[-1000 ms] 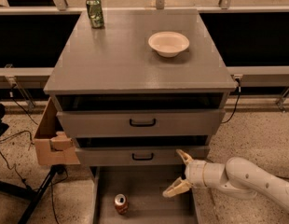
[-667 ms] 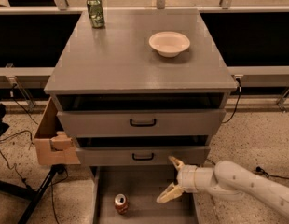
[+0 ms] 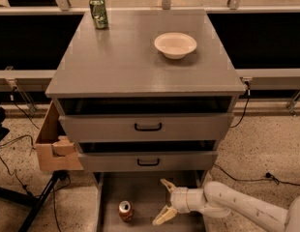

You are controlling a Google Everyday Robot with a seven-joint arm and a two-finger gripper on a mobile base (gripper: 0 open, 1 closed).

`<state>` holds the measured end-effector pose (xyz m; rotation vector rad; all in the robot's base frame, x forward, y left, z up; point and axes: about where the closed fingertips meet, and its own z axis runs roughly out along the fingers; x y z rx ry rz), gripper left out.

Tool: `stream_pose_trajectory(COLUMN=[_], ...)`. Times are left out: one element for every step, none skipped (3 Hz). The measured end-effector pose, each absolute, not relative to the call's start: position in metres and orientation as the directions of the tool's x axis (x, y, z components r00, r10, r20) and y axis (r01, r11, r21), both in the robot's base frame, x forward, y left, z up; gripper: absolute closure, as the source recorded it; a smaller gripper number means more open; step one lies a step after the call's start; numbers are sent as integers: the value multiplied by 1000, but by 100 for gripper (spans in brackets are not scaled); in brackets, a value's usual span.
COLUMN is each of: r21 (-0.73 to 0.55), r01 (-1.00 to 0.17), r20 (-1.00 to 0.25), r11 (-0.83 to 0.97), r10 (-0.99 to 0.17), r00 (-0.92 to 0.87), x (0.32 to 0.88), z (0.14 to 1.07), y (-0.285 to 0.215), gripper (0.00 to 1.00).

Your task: Pick coke can from bottom drawer and place on counter

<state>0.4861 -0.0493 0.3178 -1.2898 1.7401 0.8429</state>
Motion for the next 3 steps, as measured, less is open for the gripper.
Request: stream_pose_trajectory(r21=[64, 75, 93], r01=[-979, -985, -990], r20=[-911, -939, -966], r11=[192, 152, 109], r10=[-390, -323, -231], r00=[-136, -122, -117], x=[491, 493, 488], z=[272, 234, 209], y=[-15, 28, 88], gripper=[0, 0, 0])
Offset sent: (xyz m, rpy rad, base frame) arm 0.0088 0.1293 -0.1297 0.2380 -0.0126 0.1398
